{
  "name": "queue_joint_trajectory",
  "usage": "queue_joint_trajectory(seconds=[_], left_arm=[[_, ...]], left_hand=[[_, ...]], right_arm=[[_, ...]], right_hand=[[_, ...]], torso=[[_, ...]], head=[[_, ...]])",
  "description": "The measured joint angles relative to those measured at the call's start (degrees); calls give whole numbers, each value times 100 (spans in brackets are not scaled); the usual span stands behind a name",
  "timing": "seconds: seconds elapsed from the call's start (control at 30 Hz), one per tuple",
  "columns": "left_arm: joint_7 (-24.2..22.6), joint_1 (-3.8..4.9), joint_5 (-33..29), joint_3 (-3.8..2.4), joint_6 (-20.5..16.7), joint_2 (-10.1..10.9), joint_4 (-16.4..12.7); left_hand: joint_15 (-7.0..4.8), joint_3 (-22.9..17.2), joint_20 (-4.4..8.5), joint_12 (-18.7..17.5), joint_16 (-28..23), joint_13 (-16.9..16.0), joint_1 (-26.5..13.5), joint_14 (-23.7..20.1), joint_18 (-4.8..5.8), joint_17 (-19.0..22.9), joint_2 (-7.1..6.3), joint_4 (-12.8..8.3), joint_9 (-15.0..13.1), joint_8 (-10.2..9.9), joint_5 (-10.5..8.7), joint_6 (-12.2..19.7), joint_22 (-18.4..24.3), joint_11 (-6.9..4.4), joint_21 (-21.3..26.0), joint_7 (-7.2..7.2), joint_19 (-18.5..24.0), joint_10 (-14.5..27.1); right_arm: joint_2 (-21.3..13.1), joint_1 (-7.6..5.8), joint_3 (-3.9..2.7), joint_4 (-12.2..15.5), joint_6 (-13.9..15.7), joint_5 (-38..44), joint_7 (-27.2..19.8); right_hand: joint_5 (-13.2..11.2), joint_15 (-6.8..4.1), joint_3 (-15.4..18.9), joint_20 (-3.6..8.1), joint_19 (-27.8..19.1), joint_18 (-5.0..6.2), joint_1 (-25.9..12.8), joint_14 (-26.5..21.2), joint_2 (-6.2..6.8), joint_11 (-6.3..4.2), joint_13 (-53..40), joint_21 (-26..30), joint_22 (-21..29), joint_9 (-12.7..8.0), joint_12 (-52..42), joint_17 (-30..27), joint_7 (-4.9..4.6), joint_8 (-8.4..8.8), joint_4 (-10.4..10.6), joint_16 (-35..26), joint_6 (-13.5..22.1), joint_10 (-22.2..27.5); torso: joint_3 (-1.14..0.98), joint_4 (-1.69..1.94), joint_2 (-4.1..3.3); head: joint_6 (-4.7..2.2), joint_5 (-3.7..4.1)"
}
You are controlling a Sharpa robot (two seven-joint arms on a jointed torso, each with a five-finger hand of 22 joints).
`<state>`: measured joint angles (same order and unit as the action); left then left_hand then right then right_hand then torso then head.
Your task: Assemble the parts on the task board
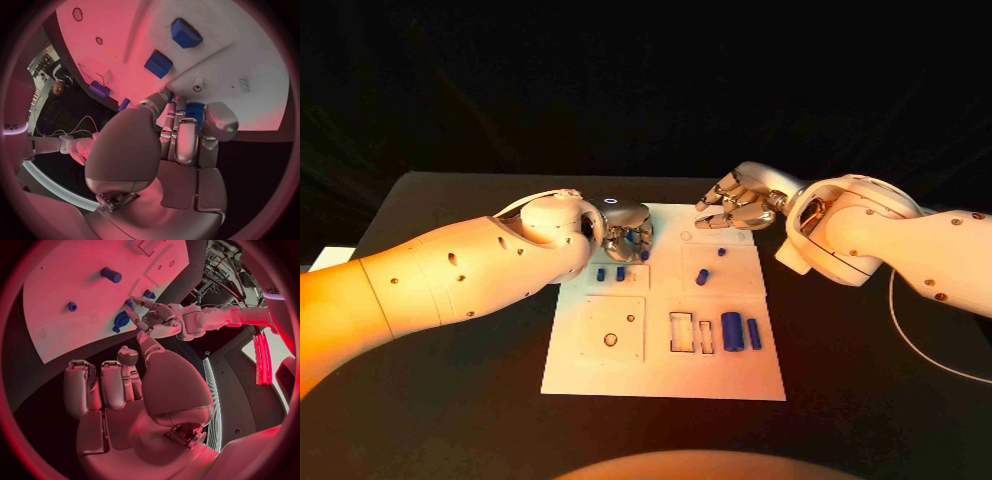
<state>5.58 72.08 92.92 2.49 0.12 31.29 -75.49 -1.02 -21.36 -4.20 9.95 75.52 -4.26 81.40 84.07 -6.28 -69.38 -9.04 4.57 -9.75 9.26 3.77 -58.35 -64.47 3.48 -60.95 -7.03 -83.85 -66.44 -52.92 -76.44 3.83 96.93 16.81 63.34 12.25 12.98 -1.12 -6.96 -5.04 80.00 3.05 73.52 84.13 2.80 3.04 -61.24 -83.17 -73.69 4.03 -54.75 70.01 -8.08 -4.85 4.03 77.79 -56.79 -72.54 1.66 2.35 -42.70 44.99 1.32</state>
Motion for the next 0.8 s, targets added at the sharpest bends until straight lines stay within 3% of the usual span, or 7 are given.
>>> queue_joint_trajectory(seconds=[0.8], left_arm=[[83,-9,-79,-11,5,-81,44]], left_hand=[[0,-119,0,-99,0,24,0,0,-1,63,0,-55,59,-73,0,-40,-90,20,-67,0,0,-61]], right_arm=[[11,0,0,-1,-2,0,-3]], right_hand=[[0,0,0,0,0,0,0,0,0,0,0,0,0,0,0,0,0,0,0,0,0,0]], torso=[[-3,-4,-2]], head=[[16,-5]])
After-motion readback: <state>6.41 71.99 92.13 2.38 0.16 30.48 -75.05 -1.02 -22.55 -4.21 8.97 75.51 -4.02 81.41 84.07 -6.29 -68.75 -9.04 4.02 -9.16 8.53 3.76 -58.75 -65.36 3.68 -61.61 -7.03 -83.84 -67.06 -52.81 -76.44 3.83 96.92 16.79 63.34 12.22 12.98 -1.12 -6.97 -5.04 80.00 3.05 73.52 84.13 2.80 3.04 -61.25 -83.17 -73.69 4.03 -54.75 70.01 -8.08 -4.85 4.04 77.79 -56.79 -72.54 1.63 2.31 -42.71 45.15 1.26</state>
